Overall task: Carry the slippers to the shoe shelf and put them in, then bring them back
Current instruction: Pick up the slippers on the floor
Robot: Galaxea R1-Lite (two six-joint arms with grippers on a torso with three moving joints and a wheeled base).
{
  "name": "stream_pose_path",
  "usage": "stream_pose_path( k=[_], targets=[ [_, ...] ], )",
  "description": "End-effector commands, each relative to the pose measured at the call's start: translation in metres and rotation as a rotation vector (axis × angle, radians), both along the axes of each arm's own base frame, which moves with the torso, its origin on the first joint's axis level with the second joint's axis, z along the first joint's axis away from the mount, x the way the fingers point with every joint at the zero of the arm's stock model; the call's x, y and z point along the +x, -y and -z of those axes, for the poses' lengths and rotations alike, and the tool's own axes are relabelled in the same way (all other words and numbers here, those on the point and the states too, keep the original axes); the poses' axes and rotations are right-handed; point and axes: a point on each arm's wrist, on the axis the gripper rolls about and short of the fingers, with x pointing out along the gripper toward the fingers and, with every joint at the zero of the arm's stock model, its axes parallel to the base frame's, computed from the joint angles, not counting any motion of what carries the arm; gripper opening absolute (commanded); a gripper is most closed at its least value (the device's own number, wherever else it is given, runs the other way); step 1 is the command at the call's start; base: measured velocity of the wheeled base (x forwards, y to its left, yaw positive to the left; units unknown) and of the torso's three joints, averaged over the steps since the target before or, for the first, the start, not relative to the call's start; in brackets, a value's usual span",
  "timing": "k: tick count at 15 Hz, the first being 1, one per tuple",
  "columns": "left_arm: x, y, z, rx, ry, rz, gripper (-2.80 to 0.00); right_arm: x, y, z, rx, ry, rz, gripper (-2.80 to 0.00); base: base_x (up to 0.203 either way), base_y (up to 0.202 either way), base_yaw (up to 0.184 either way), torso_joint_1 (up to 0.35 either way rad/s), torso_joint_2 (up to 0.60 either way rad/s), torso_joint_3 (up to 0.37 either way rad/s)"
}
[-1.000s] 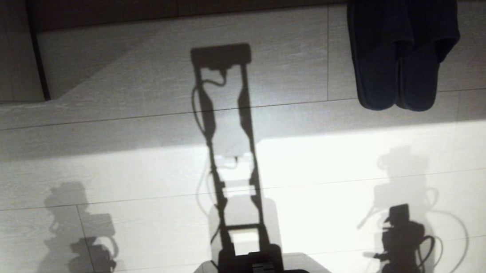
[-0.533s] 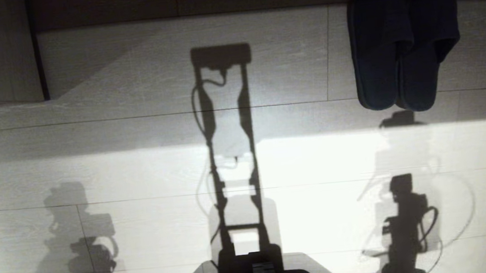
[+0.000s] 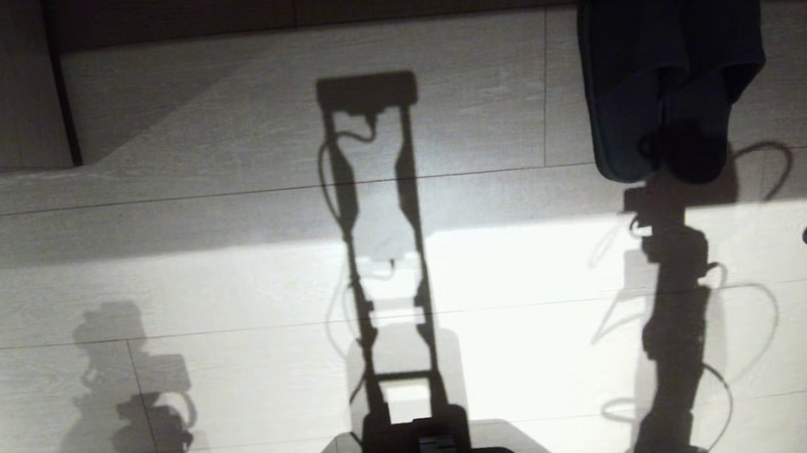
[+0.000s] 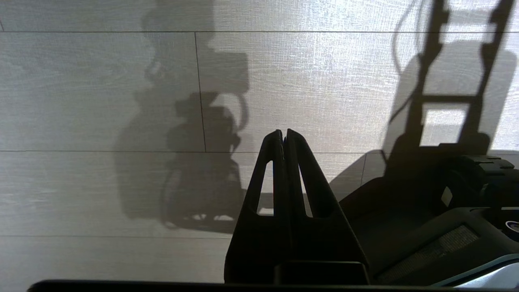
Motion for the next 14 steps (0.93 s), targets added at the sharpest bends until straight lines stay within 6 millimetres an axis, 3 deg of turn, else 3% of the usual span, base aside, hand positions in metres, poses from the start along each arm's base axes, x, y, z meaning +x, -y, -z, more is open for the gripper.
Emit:
stream_pose_path(
  k=[1,8,14],
  targets=[
    [0.000,0.000,0.000,0.000,0.001,-0.002,-2.80,0.037,0.001,0.009,0.001,-0.060,0.011,-2.80,0.000,0.000,0.000,0.000,0.00,0.000],
    [0.000,0.000,0.000,0.000,0.001,-0.001,-2.80,0.076,0.002,0.016,0.007,-0.030,0.014,-2.80,0.000,0.000,0.000,0.000,0.00,0.000],
    [0.000,0.000,0.000,0.000,0.001,0.000,-2.80,0.104,0.001,-0.009,0.006,0.140,0.012,-2.80,0.000,0.000,0.000,0.000,0.00,0.000]
  ],
)
